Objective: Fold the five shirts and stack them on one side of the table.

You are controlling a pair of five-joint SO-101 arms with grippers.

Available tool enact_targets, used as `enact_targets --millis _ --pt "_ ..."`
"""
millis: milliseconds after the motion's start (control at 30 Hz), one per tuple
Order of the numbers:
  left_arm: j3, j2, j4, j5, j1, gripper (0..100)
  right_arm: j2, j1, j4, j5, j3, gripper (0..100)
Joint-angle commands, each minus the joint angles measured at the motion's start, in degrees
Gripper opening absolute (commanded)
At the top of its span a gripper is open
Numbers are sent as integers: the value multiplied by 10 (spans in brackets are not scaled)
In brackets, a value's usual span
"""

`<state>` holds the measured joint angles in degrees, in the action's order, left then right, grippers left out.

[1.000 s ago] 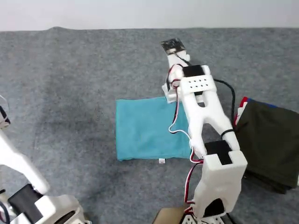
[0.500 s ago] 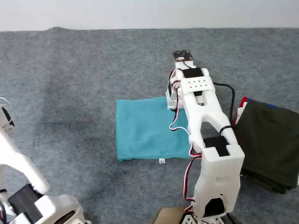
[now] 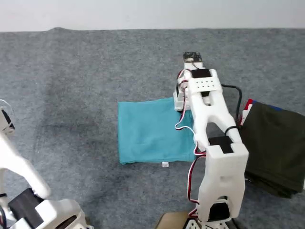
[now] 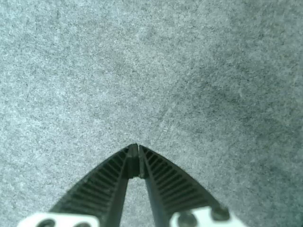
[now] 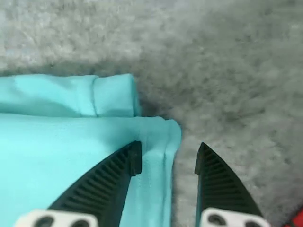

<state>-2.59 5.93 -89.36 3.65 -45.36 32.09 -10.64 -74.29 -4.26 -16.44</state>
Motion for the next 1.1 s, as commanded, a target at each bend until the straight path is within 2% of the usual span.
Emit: enact_targets --millis 0,100,133,533,667,800,867,1000,1067 --pt "-1 26 11 2 -1 5 -3 -14 7 -4 -28 143" --pt "-1 25 11 2 -1 5 -7 -12 20 -1 -28 18" --pt "-1 25 11 2 -1 5 -7 -11 16 10 -32 6" --pt "-4 25 20 2 -1 5 -3 -15 -61 80 -215 10" --pt "-4 25 20 2 -1 5 7 -11 -52 106 -225 10" --pt "-4 25 21 2 -1 5 23 -11 -89 94 -228 18" --pt "-4 25 26 2 -1 5 29 -14 -120 68 -228 58" --pt "-4 25 28 2 -1 5 31 -9 -164 -24 -224 221" --pt "-4 25 28 2 -1 5 44 -7 -173 -40 -224 249"
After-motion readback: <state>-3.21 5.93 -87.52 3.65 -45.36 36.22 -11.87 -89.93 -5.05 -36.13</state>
